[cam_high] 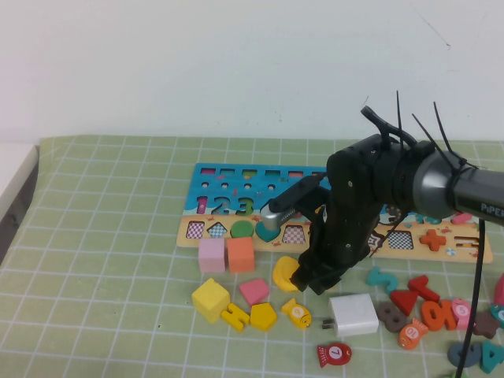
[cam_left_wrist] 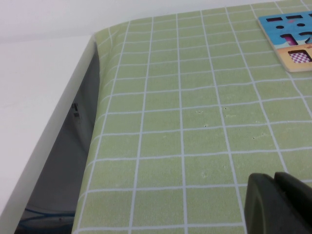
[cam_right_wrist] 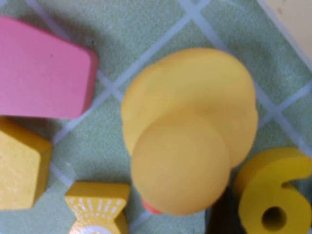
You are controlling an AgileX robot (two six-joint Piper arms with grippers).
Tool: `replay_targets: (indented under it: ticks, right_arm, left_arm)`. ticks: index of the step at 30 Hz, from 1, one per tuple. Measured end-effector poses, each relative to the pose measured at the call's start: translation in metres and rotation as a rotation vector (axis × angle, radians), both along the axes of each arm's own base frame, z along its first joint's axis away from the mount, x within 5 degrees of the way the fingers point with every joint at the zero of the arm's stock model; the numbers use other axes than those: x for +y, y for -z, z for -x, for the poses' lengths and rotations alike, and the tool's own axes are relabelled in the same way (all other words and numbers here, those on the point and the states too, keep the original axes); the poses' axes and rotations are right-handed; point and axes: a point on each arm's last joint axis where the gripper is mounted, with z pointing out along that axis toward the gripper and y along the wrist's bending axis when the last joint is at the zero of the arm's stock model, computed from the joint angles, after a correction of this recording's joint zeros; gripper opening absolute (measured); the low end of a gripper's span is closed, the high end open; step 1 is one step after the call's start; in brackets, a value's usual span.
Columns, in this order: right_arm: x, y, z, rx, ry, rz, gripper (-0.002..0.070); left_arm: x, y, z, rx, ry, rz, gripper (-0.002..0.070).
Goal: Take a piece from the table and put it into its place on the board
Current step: Pick up the "number 6"
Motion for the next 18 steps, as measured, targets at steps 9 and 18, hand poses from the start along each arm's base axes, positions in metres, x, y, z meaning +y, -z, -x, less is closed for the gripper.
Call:
replay_targets:
  ticks: [9,18]
  right_arm:
    - [-0.0019,-0.0012,0.0017,0.019,0.001,0.013,0.0281]
    - [-0.0064,-0.0049,-0.0010,0.011,0.096,0.057,0.0280]
  left_arm:
    - [0.0000,0.0000,0.0000,0.000,0.000,0.000,-0.0002]
    - [0.0000,0.0000,0.0000,0.000,0.000,0.000,-0.0002]
